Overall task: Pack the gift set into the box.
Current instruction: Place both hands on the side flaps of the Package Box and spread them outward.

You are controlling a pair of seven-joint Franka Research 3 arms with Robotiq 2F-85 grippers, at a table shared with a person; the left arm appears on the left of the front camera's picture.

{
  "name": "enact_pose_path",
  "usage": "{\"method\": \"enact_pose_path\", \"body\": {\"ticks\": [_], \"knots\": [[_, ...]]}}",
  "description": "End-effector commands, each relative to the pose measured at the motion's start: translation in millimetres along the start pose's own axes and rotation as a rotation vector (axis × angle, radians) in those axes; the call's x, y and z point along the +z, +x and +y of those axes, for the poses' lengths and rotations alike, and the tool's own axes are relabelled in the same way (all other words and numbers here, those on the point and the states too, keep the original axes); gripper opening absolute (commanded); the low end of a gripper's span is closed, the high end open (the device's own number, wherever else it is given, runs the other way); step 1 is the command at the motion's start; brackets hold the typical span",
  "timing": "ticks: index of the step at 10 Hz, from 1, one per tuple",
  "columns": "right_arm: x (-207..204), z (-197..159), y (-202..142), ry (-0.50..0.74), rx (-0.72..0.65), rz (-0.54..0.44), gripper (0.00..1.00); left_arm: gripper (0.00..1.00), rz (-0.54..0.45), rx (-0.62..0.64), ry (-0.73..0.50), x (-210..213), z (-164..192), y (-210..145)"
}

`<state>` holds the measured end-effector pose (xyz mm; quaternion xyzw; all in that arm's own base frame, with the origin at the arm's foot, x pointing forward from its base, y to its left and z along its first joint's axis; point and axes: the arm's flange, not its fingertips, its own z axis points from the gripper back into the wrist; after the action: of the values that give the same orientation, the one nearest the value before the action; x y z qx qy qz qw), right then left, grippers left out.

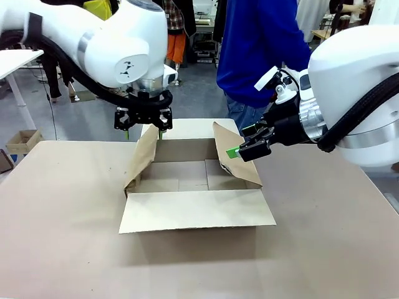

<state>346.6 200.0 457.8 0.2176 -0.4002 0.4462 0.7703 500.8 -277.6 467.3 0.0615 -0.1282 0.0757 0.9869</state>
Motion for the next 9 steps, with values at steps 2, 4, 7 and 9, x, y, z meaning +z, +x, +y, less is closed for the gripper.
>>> {"method": "enact_pose_path", "body": {"ticks": [2,4,7,9], "knots": [[3,0,4,-0.022,-0.004,0.009,1.0,1.0,-0.064,-0.065,-0.124,2,68,-22],[3,0,4,-0.022,-0.004,0.009,1.0,1.0,-0.092,-0.039,-0.223,7,110,-25],[3,0,4,-0.022,-0.004,0.009,1.0,1.0,-0.046,-0.059,-0.431,-18,174,-20],[3,0,4,-0.022,-0.004,0.009,1.0,1.0,-0.029,-0.11,-0.587,-44,213,-17]]}}
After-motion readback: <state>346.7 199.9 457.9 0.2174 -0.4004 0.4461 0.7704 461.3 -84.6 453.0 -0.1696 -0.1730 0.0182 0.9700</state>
